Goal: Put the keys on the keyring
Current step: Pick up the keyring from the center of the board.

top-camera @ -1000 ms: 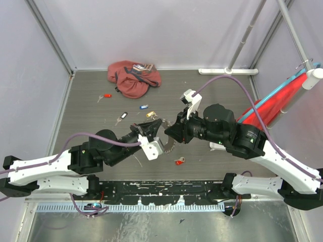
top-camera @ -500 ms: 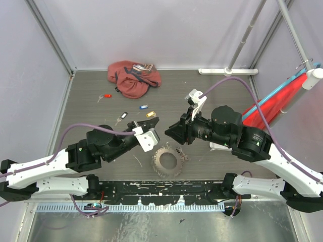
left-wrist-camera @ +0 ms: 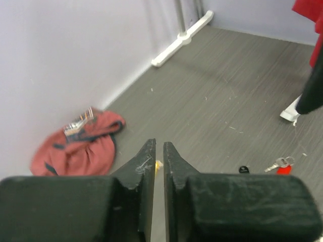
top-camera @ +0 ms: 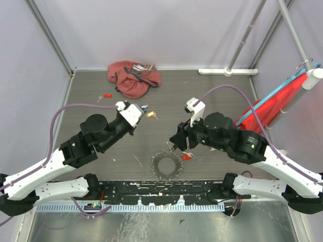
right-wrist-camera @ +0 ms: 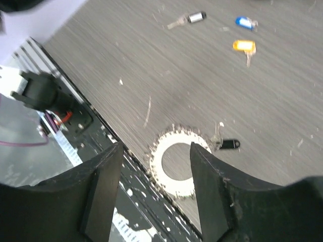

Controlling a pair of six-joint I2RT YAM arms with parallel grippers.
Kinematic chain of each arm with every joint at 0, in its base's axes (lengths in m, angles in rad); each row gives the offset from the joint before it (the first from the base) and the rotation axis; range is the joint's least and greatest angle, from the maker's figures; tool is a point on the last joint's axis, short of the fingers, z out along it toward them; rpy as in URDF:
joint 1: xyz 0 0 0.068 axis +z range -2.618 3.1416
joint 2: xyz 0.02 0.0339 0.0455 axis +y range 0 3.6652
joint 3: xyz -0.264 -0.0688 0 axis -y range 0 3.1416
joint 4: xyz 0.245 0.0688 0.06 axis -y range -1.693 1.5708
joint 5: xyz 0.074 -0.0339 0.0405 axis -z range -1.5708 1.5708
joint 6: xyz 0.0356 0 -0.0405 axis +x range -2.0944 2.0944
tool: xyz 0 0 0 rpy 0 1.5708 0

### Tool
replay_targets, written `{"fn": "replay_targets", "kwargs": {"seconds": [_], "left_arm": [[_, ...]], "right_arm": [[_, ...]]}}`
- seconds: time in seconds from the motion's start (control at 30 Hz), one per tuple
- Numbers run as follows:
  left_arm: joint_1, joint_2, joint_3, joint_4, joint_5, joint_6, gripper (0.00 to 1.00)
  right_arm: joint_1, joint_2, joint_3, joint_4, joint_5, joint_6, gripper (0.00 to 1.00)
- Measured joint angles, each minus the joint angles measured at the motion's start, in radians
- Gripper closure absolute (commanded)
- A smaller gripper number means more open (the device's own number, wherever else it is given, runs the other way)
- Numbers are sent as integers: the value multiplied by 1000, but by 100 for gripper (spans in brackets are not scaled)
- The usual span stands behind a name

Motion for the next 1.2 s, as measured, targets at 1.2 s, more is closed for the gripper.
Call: {"fn": "replay_targets", "kwargs": {"seconds": [1.2], "left_arm": [[484, -162, -137, -128, 241, -444, 60]], "right_arm": [[227, 638, -237, 157, -94, 105, 43]]}}
